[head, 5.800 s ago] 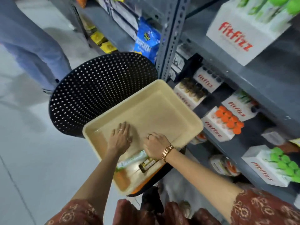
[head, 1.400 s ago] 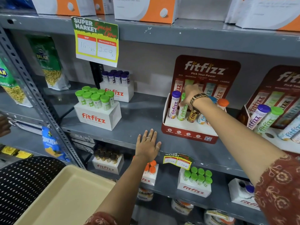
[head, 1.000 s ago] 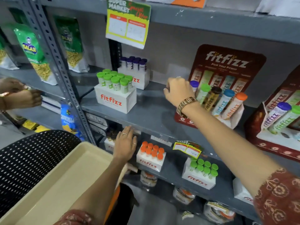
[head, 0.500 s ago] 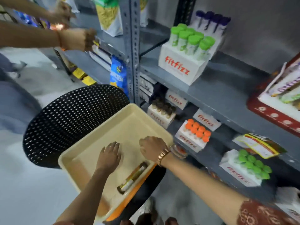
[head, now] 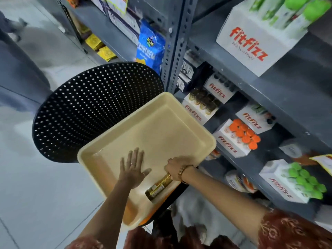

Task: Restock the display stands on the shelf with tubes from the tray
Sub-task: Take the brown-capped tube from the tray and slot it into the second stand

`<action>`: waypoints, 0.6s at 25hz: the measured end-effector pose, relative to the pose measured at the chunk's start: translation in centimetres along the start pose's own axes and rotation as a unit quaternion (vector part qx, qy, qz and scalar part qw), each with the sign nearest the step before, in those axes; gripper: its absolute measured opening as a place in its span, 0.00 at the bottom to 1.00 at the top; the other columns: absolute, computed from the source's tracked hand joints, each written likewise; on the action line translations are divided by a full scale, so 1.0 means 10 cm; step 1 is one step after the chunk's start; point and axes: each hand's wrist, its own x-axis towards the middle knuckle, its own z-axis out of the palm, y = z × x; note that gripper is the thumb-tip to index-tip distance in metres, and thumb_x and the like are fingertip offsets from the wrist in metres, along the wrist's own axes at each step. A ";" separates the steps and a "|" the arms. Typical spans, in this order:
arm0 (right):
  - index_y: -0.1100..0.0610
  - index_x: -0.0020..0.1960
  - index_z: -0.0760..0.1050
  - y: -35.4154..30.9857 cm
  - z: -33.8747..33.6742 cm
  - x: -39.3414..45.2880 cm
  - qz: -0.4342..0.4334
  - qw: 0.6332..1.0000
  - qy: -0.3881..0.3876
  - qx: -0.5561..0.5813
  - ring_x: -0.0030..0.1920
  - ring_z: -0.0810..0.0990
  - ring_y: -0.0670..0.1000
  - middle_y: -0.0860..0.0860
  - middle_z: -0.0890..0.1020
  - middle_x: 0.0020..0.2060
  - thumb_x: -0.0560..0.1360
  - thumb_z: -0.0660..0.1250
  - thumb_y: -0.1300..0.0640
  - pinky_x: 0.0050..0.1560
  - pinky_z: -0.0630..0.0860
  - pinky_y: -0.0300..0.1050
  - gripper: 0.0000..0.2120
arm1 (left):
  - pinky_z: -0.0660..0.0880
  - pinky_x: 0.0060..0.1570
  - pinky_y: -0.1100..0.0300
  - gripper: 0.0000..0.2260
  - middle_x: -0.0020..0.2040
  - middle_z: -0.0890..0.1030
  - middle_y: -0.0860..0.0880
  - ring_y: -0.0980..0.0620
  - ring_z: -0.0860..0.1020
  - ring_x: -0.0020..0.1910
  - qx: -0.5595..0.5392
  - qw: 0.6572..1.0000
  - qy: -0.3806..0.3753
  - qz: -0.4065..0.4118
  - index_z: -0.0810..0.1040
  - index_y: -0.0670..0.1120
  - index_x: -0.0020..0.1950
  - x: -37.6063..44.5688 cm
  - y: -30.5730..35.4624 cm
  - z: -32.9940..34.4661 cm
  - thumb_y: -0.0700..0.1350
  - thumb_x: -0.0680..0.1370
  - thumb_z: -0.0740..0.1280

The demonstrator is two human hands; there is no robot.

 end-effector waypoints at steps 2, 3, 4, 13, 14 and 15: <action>0.62 0.63 0.70 -0.02 -0.04 0.04 -0.018 0.999 -0.014 -0.041 0.62 0.71 0.60 0.61 0.72 0.62 0.77 0.60 0.65 0.57 0.72 0.53 0.14 | 0.32 0.71 0.42 0.33 0.69 0.24 0.50 0.48 0.29 0.72 -0.005 1.000 -0.018 -0.001 0.24 0.53 0.67 0.03 -0.01 -0.02 0.65 0.78 0.45; 0.62 0.63 0.70 -0.02 -0.03 0.08 -0.028 0.998 -0.011 -0.058 0.62 0.71 0.60 0.61 0.72 0.63 0.77 0.59 0.66 0.58 0.72 0.53 0.14 | 0.32 0.71 0.42 0.33 0.68 0.23 0.50 0.49 0.28 0.72 -0.006 1.000 -0.023 -0.001 0.24 0.53 0.67 0.02 0.00 -0.02 0.64 0.78 0.45; 0.62 0.63 0.70 -0.03 -0.07 0.05 -0.040 0.996 -0.010 -0.074 0.63 0.70 0.60 0.60 0.72 0.63 0.77 0.58 0.66 0.59 0.71 0.54 0.14 | 0.32 0.71 0.43 0.33 0.68 0.23 0.50 0.50 0.28 0.71 -0.009 1.000 -0.026 -0.003 0.24 0.53 0.67 0.03 -0.01 -0.01 0.64 0.78 0.45; 0.65 0.63 0.66 0.08 -0.02 -0.16 -0.061 0.994 0.076 -0.043 0.61 0.71 0.61 0.62 0.74 0.60 0.75 0.57 0.71 0.58 0.71 0.52 0.17 | 0.37 0.74 0.44 0.34 0.72 0.27 0.49 0.47 0.32 0.74 0.011 0.999 -0.030 -0.011 0.28 0.48 0.71 -0.05 0.06 -0.11 0.63 0.79 0.47; 0.64 0.63 0.67 0.16 0.07 -0.16 -0.065 0.994 0.086 -0.036 0.59 0.71 0.61 0.60 0.74 0.59 0.75 0.58 0.71 0.56 0.72 0.53 0.17 | 0.38 0.74 0.44 0.34 0.73 0.28 0.48 0.47 0.34 0.75 0.021 1.000 -0.020 -0.007 0.30 0.47 0.73 -0.07 0.07 -0.15 0.62 0.79 0.47; 0.60 0.64 0.68 0.25 0.17 -0.13 -0.042 0.994 0.103 -0.003 0.57 0.71 0.61 0.57 0.72 0.58 0.75 0.59 0.68 0.51 0.72 0.54 0.18 | 0.39 0.74 0.43 0.34 0.73 0.29 0.47 0.46 0.34 0.75 0.027 1.000 -0.008 -0.002 0.32 0.46 0.74 -0.08 0.09 -0.22 0.62 0.79 0.47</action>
